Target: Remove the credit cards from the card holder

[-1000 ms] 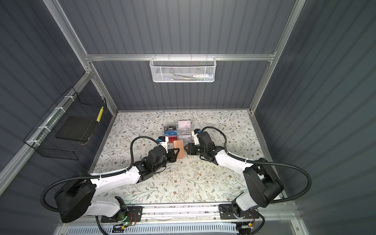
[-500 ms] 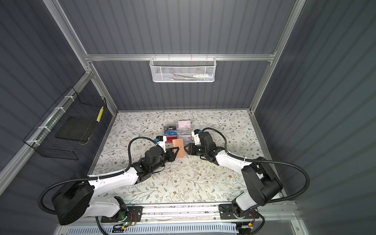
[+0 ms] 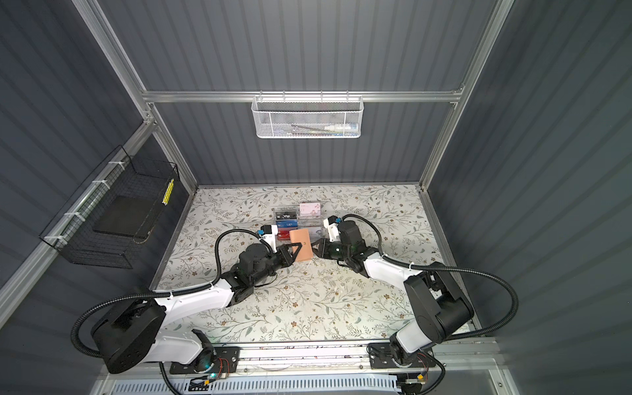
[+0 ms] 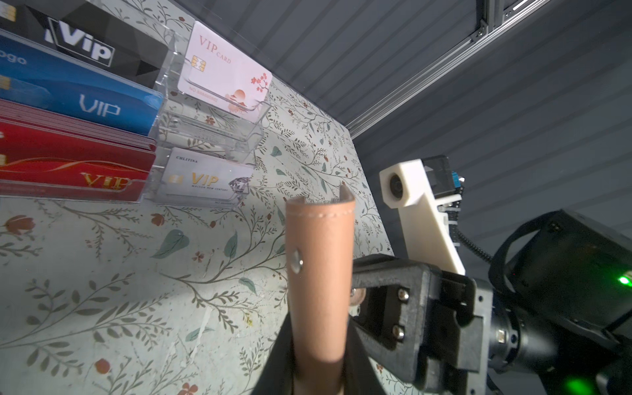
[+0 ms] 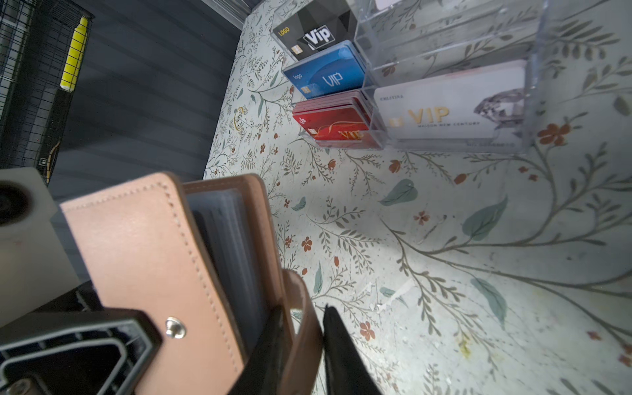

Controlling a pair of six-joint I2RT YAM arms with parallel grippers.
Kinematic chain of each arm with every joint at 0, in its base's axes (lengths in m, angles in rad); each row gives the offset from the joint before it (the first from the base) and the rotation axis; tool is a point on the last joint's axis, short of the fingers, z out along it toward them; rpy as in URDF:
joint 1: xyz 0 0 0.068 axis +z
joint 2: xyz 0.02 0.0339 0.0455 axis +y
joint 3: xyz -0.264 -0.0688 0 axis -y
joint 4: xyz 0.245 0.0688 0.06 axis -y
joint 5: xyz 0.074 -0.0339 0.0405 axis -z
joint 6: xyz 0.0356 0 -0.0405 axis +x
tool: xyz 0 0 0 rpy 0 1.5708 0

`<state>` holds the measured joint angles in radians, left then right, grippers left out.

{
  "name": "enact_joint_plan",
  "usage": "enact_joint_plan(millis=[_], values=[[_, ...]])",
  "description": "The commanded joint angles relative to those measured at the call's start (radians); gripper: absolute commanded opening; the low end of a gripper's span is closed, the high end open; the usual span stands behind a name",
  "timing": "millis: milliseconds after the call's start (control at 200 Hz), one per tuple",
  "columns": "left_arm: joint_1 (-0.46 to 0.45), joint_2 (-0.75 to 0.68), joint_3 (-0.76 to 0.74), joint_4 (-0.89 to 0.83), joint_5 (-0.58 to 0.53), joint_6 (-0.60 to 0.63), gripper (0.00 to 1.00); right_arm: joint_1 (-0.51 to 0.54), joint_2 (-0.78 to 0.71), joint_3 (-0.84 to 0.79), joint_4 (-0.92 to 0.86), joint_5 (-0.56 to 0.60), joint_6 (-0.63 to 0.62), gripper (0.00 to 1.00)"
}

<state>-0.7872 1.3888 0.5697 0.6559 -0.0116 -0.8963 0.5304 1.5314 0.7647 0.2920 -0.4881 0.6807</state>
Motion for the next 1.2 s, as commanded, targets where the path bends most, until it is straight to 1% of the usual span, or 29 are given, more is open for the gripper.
enact_joint_plan(millis=[0, 165, 295, 375, 460, 630, 835, 991, 1196], values=[[-0.007, 0.018, -0.005, 0.125, 0.080, -0.037, 0.00, 0.014, 0.003, -0.012, 0.048, -0.075, 0.006, 0.21], [-0.007, 0.040, -0.011, 0.183, 0.116, -0.077, 0.00, 0.003, -0.002, -0.023, 0.068, -0.082, 0.020, 0.20], [-0.007, 0.055, -0.015, 0.221, 0.130, -0.094, 0.00, -0.009, 0.005, -0.030, 0.092, -0.100, 0.039, 0.24], [-0.007, 0.052, -0.016, 0.221, 0.127, -0.094, 0.00, -0.017, 0.009, -0.037, 0.114, -0.120, 0.058, 0.30], [-0.006, 0.043, -0.010, 0.210, 0.126, -0.088, 0.00, -0.029, 0.009, -0.047, 0.137, -0.134, 0.077, 0.31], [-0.006, 0.030, 0.002, 0.200, 0.130, -0.085, 0.00, -0.048, 0.023, -0.069, 0.238, -0.200, 0.142, 0.31], [-0.003, 0.044, 0.019, 0.231, 0.150, -0.096, 0.00, -0.071, 0.019, -0.106, 0.389, -0.277, 0.227, 0.31], [0.004, 0.076, 0.028, 0.307, 0.178, -0.126, 0.00, -0.074, 0.010, -0.121, 0.490, -0.331, 0.273, 0.35], [0.010, 0.088, 0.072, 0.311, 0.181, -0.148, 0.00, -0.077, 0.017, -0.128, 0.583, -0.376, 0.328, 0.39]])
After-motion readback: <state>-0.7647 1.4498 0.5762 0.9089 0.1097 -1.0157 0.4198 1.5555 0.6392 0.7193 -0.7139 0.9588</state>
